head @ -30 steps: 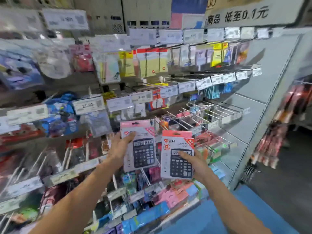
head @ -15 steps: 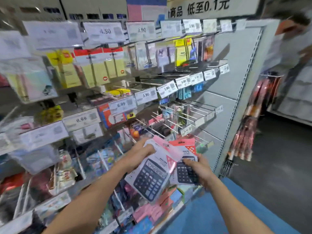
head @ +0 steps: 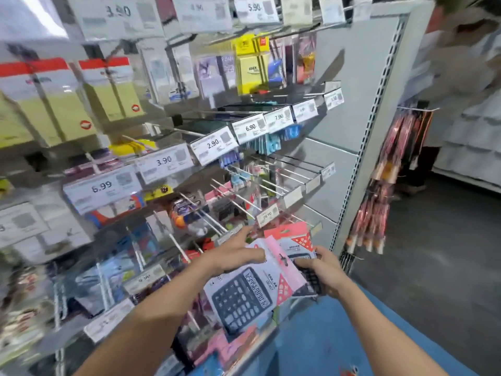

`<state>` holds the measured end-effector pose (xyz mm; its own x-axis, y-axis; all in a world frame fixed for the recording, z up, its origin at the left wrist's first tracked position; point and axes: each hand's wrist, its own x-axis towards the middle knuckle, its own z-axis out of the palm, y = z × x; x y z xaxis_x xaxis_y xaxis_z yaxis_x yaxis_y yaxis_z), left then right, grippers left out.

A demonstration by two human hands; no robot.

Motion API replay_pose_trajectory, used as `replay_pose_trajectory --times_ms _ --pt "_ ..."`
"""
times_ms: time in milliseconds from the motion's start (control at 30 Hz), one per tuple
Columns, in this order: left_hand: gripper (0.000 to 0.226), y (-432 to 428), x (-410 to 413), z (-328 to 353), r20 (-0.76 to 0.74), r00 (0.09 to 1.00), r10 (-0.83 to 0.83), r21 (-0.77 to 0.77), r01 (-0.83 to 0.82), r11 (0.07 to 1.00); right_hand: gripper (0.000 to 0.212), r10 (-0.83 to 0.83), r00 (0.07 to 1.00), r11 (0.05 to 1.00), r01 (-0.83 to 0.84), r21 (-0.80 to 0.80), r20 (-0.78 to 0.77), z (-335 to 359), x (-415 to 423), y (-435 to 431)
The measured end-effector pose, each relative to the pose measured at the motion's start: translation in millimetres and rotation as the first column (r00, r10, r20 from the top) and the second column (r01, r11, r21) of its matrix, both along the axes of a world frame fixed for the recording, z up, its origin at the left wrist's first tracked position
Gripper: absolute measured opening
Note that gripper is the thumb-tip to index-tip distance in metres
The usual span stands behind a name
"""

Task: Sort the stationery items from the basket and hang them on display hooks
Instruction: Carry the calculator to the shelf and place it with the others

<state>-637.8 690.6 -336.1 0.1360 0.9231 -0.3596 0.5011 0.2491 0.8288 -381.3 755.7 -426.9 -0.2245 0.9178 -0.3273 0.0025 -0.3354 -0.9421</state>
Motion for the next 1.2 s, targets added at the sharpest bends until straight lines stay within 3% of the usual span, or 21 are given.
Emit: replay_pose_trajectory --times_ms 200,333,500,600,700,800,867,1033,1200 --pt "0.125 38.7 35.9 -18.4 0.009 0.976 0.217 -0.076 -0.216 0.974 0.039 0.160 0.987 0.987 -0.160 -0.023 0.003 -9.8 26.6 57.4" --pt "0.121 45.4 49.1 -25.0 0.100 0.929 0.357 -0.090 -0.349 0.933 0.040 0.207 0.976 0.977 -0.210 -0.046 -0.074 -13.6 32.9 88.0" --pt "0.065 45.9 47.1 -25.4 0.198 0.837 0.509 -0.059 -0.509 0.859 0.046 0.294 0.952 0.953 -0.299 -0.051 -0.089 -25.4 29.4 104.9" --pt "0.062 43.9 46.7 -17.6 0.218 0.829 0.515 -0.059 -0.515 0.855 0.046 0.343 0.934 0.939 -0.344 0.009 -0.103 -27.3 17.5 107.1" --pt "0.081 41.1 47.5 -10.1 0.092 0.911 0.403 0.008 -0.405 0.914 0.055 0.398 0.908 0.917 -0.393 0.061 -0.131 -27.8 7.0 108.6" --pt "0.112 42.0 43.9 -6.5 -0.173 0.962 0.210 0.043 -0.206 0.978 0.047 0.502 0.825 0.861 -0.505 0.061 -0.258 -23.8 3.7 118.0" --pt "0.122 43.1 42.1 -3.3 -0.304 0.945 0.120 0.020 -0.119 0.993 0.035 0.562 0.775 0.819 -0.570 0.064 -0.289 -22.1 1.1 125.2" --pt "0.132 40.5 46.8 1.5 -0.480 0.873 0.087 -0.027 -0.114 0.993 0.036 0.568 0.798 0.821 -0.568 0.059 -0.201 -28.9 -14.1 131.0" --pt "0.133 40.8 48.7 -1.8 -0.521 0.848 0.100 0.007 -0.113 0.994 0.037 0.621 0.762 0.780 -0.624 0.044 -0.183 -38.7 -24.1 127.7"
